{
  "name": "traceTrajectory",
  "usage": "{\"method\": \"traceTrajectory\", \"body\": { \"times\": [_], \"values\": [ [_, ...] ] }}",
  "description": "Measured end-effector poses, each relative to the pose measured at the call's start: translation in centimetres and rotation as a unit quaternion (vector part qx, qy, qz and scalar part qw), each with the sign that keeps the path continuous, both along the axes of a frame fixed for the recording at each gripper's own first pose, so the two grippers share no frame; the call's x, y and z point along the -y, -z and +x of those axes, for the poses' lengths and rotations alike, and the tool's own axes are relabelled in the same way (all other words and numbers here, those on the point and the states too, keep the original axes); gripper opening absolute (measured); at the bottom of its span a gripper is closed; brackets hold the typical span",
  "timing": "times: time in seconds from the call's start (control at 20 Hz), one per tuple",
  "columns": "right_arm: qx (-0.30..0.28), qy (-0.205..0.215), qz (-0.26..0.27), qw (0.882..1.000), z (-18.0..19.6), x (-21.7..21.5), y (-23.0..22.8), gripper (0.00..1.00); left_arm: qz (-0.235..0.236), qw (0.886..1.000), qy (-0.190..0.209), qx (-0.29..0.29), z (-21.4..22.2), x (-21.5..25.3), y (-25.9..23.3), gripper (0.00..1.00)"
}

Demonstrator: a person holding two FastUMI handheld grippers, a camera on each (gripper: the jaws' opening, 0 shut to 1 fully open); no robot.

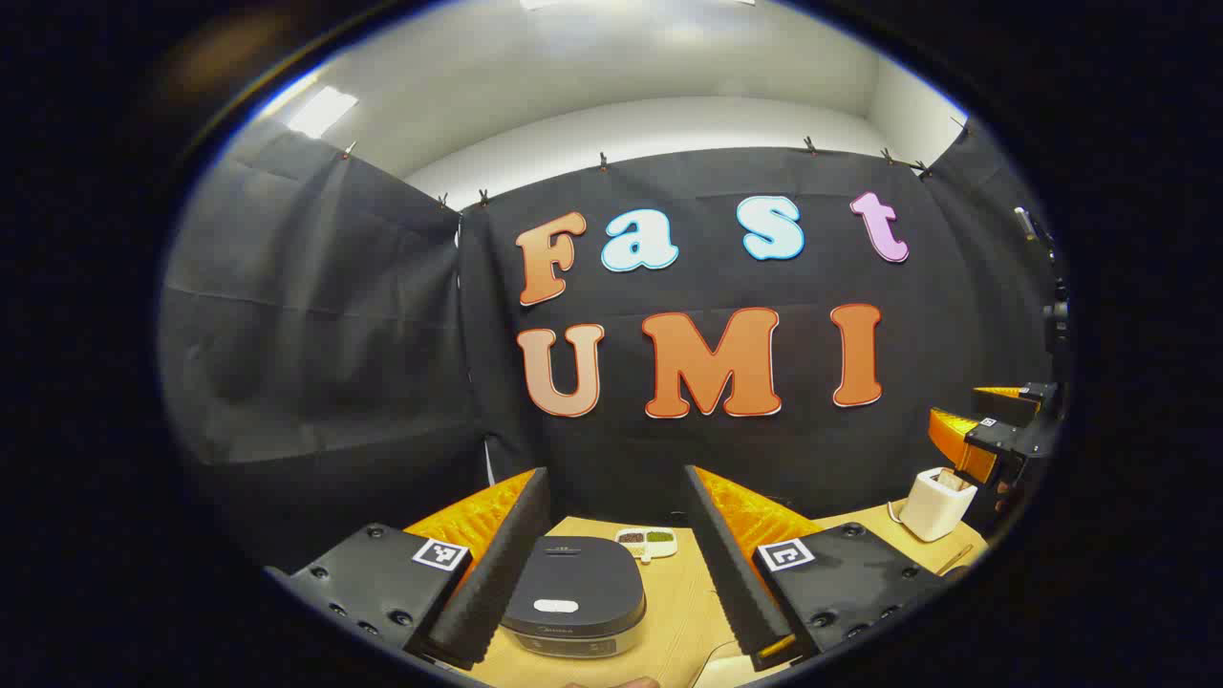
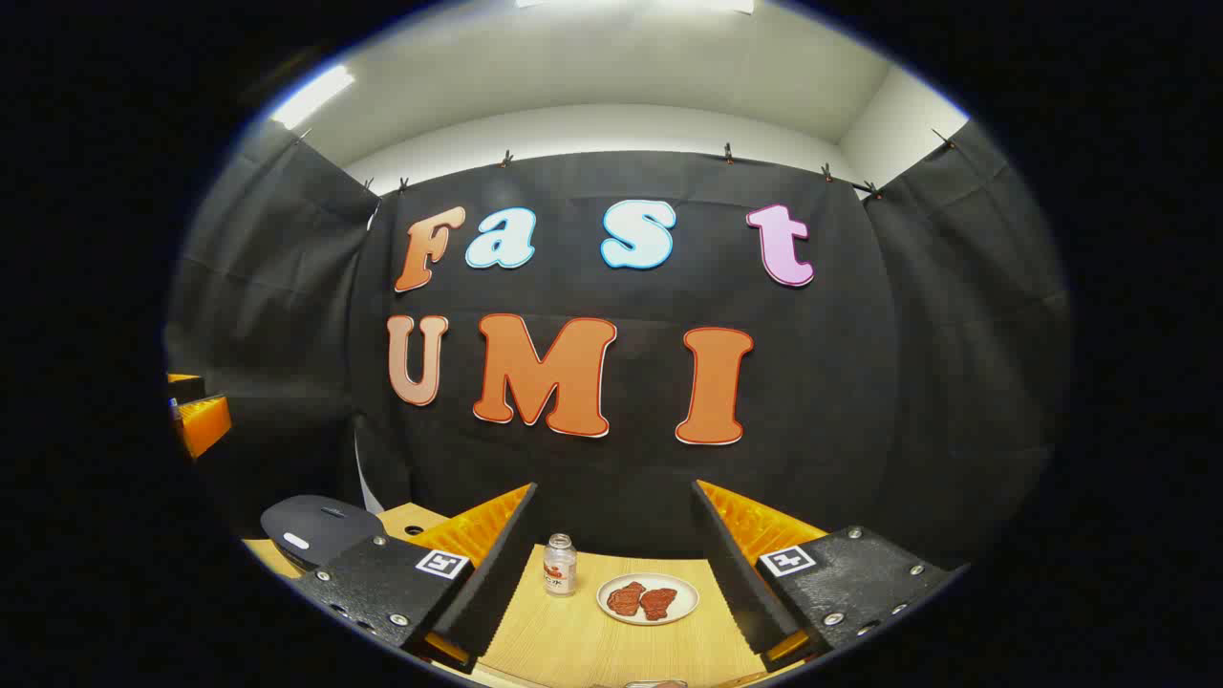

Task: Close the left gripper, press the button to open the rice cooker; take a wooden spoon from the chopstick holder with the right hand, scoop a spoonful of rice and pour it into the rice cooker, then put the wooden spoon back into the chopstick holder.

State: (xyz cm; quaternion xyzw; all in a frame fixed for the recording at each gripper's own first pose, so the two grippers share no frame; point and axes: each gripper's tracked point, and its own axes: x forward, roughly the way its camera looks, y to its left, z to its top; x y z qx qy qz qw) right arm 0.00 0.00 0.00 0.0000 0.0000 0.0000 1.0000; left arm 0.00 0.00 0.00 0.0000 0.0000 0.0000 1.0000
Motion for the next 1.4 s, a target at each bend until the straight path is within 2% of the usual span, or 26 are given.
{"method": "traceTrajectory", "body": {
  "times": [0.15,0.45,0.55,0.6,0.8,0.9,1.0,1.05,1.15,1.25,1.4],
  "values": [
    [-0.002,-0.001,-0.005,1.000,0.0,0.1,0.3,0.95,0.006,1.000,-0.012,0.010,0.3,-0.3,-0.3,0.94],
    [-0.005,0.012,-0.002,1.000,0.4,2.2,0.6,0.95,0.050,0.997,-0.046,0.033,1.0,-1.4,-1.1,0.96],
    [-0.004,0.016,-0.001,1.000,0.4,3.1,0.8,0.95,0.045,0.997,-0.052,0.030,1.2,-1.9,-1.2,0.94],
    [-0.004,0.017,-0.001,1.000,0.5,3.5,1.0,0.95,0.038,0.997,-0.054,0.026,1.2,-2.3,-1.1,0.99],
    [-0.014,0.022,-0.006,1.000,0.4,6.0,2.2,0.95,-0.009,0.999,-0.042,-0.009,1.9,-2.8,-0.3,0.99],
    [-0.021,0.024,-0.006,0.999,0.4,7.3,2.9,0.95,-0.009,0.998,-0.061,-0.027,2.5,-4.1,0.3,0.91],
    [-0.027,0.026,-0.010,0.999,0.3,8.9,3.6,0.97,-0.017,0.997,-0.063,-0.047,3.0,-4.0,1.1,0.59],
    [-0.030,0.028,-0.014,0.999,0.1,9.8,4.0,0.95,-0.021,0.995,-0.073,-0.059,3.2,-4.4,1.5,0.42],
    [-0.037,0.035,-0.022,0.998,-0.2,11.6,4.8,0.95,-0.029,0.991,-0.084,-0.103,3.8,-4.9,3.5,0.10],
    [-0.046,0.042,-0.028,0.998,-0.8,13.0,5.7,0.95,-0.065,0.981,-0.082,-0.163,4.2,-4.9,5.9,0.07],
    [-0.062,0.052,-0.038,0.996,-1.6,14.4,7.1,0.95,-0.099,0.955,-0.066,-0.270,5.0,-4.7,10.6,0.05]
  ]
}}
